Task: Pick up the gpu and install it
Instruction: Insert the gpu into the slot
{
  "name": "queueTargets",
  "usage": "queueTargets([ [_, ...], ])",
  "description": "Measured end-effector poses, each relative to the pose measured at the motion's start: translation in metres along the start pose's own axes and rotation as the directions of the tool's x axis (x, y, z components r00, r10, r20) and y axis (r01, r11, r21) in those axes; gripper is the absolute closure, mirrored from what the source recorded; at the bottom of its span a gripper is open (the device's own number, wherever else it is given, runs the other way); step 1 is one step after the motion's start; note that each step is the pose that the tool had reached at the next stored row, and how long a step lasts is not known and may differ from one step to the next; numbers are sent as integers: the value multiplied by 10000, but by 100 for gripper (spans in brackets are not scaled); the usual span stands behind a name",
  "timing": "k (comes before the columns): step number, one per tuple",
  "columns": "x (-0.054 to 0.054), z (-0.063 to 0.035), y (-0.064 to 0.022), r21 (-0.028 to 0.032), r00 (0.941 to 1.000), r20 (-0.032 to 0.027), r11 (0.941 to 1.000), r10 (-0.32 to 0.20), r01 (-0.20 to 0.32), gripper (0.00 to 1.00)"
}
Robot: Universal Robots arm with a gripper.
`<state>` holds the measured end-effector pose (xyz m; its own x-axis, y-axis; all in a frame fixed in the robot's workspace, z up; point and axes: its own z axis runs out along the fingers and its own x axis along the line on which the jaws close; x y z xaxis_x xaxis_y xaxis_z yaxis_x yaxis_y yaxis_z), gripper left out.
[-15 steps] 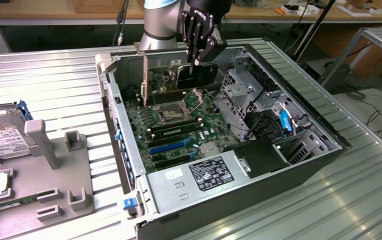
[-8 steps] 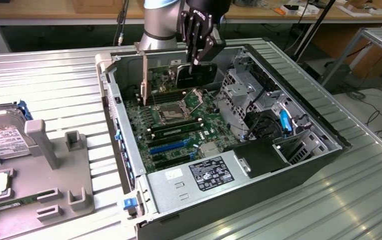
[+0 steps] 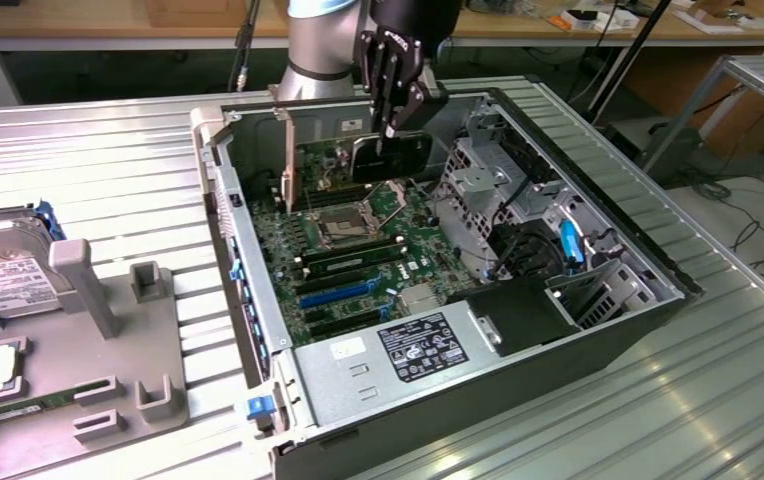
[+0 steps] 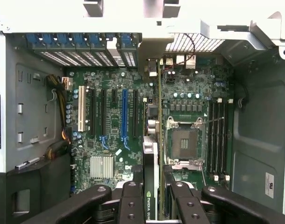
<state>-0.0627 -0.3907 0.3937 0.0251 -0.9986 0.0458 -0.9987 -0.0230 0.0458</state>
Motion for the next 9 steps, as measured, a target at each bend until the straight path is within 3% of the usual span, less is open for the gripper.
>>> queueTargets([
  [9, 0, 1, 0, 0, 10000, 0, 10000, 0, 0, 73],
])
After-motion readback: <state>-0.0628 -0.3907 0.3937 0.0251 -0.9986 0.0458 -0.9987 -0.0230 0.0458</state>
